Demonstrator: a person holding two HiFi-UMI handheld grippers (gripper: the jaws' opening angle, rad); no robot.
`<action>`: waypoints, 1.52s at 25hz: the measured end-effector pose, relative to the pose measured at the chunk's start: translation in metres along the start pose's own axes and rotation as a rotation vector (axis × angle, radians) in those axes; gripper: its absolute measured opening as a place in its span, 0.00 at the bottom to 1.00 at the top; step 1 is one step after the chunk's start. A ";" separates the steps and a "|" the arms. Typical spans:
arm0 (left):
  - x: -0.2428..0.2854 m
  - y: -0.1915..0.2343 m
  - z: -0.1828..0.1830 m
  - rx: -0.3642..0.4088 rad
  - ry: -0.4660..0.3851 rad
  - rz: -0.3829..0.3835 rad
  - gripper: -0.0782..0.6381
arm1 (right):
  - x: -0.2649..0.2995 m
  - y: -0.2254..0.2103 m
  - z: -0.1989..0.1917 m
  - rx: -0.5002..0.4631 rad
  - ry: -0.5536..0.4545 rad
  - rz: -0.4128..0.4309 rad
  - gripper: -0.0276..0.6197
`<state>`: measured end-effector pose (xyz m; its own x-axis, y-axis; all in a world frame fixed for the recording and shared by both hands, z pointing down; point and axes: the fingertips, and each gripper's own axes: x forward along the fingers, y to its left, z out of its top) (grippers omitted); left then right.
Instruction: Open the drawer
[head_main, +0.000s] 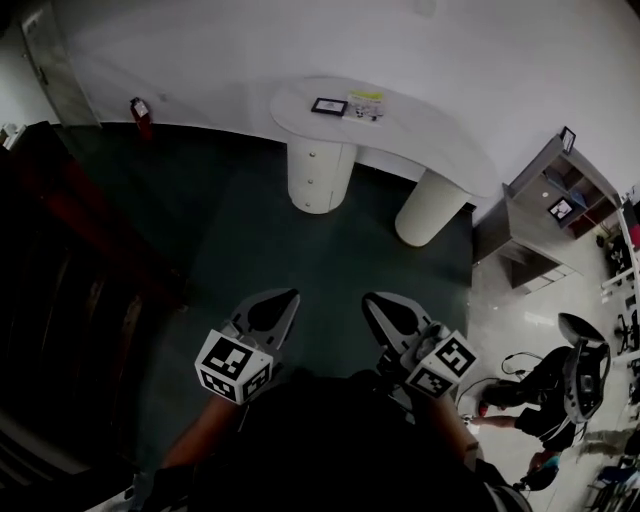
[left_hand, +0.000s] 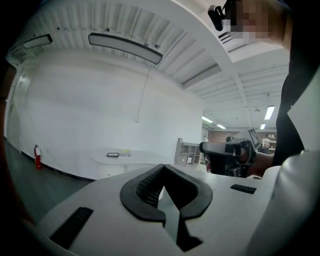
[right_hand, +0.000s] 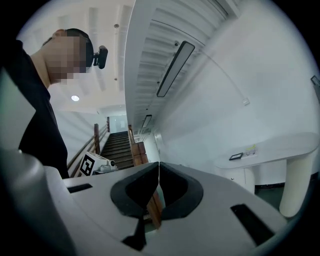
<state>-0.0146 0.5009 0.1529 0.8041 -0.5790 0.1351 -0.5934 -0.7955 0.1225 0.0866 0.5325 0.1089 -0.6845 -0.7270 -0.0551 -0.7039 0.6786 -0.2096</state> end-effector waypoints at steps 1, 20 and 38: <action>-0.008 0.010 -0.005 -0.008 0.000 0.017 0.12 | 0.011 0.005 -0.005 0.003 0.006 0.018 0.07; 0.028 0.197 0.031 -0.077 0.041 0.159 0.12 | 0.213 -0.085 -0.006 0.115 0.087 0.171 0.07; 0.132 0.382 0.070 -0.108 0.111 0.077 0.12 | 0.388 -0.185 0.012 0.163 0.090 0.159 0.07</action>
<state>-0.1328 0.1081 0.1489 0.7503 -0.6097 0.2554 -0.6587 -0.7221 0.2112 -0.0464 0.1233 0.1150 -0.8036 -0.5950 -0.0145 -0.5510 0.7528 -0.3601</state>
